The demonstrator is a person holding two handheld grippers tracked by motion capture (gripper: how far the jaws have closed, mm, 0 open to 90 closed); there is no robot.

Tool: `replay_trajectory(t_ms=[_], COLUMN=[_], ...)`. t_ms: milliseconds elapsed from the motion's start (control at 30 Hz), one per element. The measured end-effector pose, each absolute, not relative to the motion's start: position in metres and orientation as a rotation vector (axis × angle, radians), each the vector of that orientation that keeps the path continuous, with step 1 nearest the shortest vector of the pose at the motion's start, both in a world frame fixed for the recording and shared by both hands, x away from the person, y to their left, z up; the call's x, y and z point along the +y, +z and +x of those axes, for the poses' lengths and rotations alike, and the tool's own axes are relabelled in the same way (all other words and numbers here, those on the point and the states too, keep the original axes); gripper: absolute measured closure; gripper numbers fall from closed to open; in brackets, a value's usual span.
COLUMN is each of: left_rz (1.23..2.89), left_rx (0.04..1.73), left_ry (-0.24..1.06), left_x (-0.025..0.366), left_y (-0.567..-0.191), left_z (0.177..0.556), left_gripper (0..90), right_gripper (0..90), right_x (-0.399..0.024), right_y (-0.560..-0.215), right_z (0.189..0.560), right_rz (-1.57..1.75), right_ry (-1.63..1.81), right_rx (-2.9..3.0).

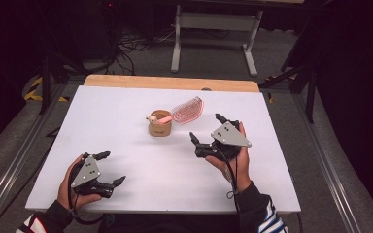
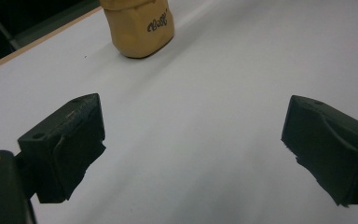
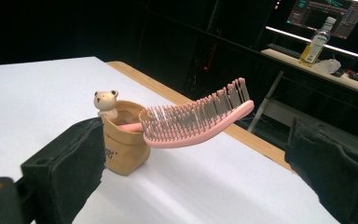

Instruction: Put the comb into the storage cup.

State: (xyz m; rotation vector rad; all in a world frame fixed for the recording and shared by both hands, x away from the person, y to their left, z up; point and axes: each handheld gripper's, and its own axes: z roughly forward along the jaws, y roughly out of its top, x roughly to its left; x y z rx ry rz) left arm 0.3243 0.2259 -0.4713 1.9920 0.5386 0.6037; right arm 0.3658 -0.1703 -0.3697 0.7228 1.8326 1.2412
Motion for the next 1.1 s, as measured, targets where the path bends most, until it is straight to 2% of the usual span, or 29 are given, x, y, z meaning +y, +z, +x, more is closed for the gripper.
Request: replay_trajectory(t_ms=[1100], left_rz=[1.99], left_rx=[0.54], left_ry=[0.609], left_x=[0.225], left_y=[-0.472], left_z=[0.324], left_gripper=[7.0], right_gripper=[5.1], right_x=[-0.192], right_y=[-0.4], right_z=[0.341], right_rz=[0.616], right_ry=[1.216], right_rx=[1.916])
